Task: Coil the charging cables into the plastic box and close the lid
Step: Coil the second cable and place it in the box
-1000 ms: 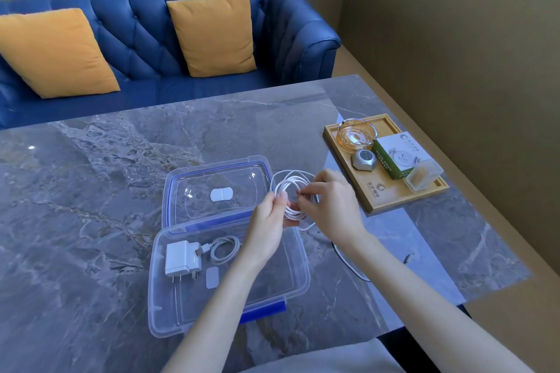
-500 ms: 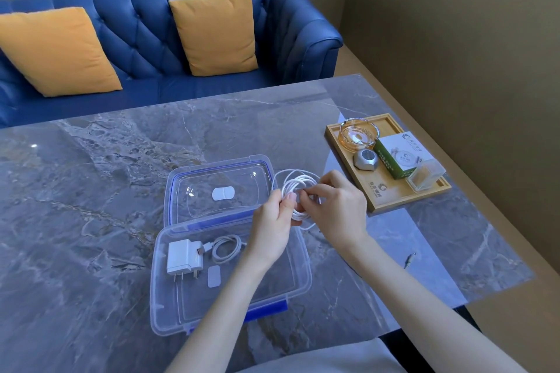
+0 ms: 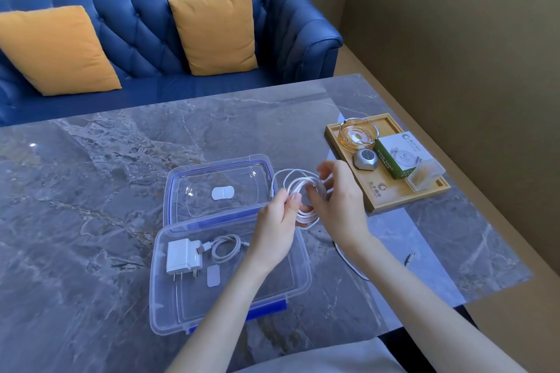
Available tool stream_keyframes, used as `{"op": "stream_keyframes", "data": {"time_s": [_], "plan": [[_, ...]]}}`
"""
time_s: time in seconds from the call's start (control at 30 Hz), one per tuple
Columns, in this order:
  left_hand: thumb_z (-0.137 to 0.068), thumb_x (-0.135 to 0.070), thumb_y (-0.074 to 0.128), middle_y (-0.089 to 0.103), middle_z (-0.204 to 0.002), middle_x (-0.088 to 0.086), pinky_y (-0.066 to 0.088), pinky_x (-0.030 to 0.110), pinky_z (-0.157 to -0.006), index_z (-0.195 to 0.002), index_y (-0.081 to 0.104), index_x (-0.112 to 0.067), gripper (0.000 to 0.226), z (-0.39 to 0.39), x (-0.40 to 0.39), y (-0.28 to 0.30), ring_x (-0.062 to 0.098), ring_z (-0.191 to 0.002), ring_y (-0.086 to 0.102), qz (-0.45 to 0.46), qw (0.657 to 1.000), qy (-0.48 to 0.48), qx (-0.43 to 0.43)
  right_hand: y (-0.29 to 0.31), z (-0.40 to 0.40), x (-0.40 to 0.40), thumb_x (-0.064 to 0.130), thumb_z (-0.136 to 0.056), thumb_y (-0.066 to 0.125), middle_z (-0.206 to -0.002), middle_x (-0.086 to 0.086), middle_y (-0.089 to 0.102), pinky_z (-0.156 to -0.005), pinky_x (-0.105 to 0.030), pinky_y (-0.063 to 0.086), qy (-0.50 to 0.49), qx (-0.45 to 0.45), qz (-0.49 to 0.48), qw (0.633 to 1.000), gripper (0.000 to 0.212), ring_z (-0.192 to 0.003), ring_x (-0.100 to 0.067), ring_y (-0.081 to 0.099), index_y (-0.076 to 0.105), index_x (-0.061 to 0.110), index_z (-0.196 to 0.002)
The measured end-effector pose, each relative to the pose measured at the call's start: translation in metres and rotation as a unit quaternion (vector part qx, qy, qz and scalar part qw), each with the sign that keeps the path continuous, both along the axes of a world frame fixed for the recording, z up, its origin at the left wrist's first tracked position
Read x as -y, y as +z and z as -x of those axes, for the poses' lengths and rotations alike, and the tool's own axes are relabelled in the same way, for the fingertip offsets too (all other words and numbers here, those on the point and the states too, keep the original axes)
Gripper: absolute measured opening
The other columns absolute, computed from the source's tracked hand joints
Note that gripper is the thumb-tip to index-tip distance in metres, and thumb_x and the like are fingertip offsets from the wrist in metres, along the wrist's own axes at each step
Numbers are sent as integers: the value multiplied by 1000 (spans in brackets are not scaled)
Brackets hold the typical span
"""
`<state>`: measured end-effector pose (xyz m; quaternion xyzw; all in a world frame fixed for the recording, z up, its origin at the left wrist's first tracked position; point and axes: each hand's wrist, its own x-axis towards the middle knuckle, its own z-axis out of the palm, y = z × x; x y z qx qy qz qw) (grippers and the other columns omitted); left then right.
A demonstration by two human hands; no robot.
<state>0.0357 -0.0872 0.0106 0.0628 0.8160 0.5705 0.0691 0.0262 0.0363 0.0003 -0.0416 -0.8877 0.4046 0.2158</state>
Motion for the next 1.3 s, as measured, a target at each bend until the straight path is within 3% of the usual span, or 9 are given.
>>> {"op": "stream_keyframes", "data": {"time_s": [0.13, 0.27, 0.37, 0.5, 0.63, 0.8, 1.0, 1.13, 1.3], "plan": [[-91, -42, 40, 69, -89, 20, 49, 55, -81, -90, 54, 0, 44, 3, 6, -3, 41, -86, 61, -44, 999, -18, 17, 14, 1, -4, 2, -86, 54, -80, 12, 62, -68, -10, 42, 150, 119, 191, 963, 18, -71, 6, 56, 63, 15, -96], [-97, -24, 40, 67, -82, 11, 57, 32, -72, -84, 59, -12, 26, 3, 4, 0, 26, -82, 64, -155, 984, -5, 87, 17, 1, -4, -3, -86, 48, -71, -6, 54, -59, -16, 41, 203, 164, 276, 925, 13, -66, -8, 48, 60, -5, -82], [-96, -19, 40, 66, -66, 0, 55, 27, -69, -75, 57, -11, 28, 4, 9, 0, 16, -69, 63, -223, 962, 46, 148, 12, -1, -1, 22, -87, 52, -72, -8, 46, -61, -26, 34, 206, 177, 228, 935, 29, -67, -12, 40, 57, -6, -86], [-96, -19, 41, 54, -58, 2, 51, 31, -76, -78, 58, -5, 29, 4, 21, 3, 17, -68, 56, -365, 891, 67, 260, 14, -3, -1, 38, -90, 47, -59, 3, 39, -55, -26, 29, 224, 220, 219, 924, 35, -58, -11, 35, 58, 9, -73], [-94, -27, 41, 39, -35, -5, 53, 21, -56, -72, 54, -6, 33, 5, 34, 8, 11, -46, 53, -447, 815, 71, 362, 24, -2, -3, 28, -98, 35, -49, 11, 24, -44, -18, 17, 258, 276, 312, 872, 39, -45, -6, 19, 47, 8, -67], [-95, -28, 41, 31, -32, -7, 45, 15, -44, -69, 55, -8, 36, 12, 50, 19, 7, -35, 45, -305, 879, -12, 366, 39, 0, -15, 33, -91, 52, -49, 1, 24, -43, -23, 17, 332, 346, 171, 861, 42, -45, -12, 19, 49, 18, -51], [-96, -26, 42, 40, -40, -10, 39, 23, -60, -75, 57, -11, 29, 13, 60, 17, 6, -45, 49, -95, 960, -108, 242, 36, 1, -17, 49, -82, 60, -46, 5, 27, -48, -30, 19, 337, 425, 77, 837, 47, -47, -16, 22, 40, 20, -51], [-95, -24, 43, 48, -39, -9, 43, 27, -66, -75, 59, -7, 31, 5, 54, 2, 3, -44, 50, -83, 975, -11, 204, 19, -3, -10, 45, -86, 56, -48, 7, 35, -51, -25, 28, 291, 348, -21, 891, 39, -45, -9, 31, 51, 26, -53], [-94, -24, 46, 64, -60, -2, 54, 34, -80, -94, 67, -3, 29, -9, 66, -12, 12, -64, 64, -140, 951, 26, 274, -6, -13, 4, 38, -87, 57, -67, 6, 64, -64, -23, 43, 271, 314, 35, 909, 20, -62, -4, 57, 68, 22, -86]]}}
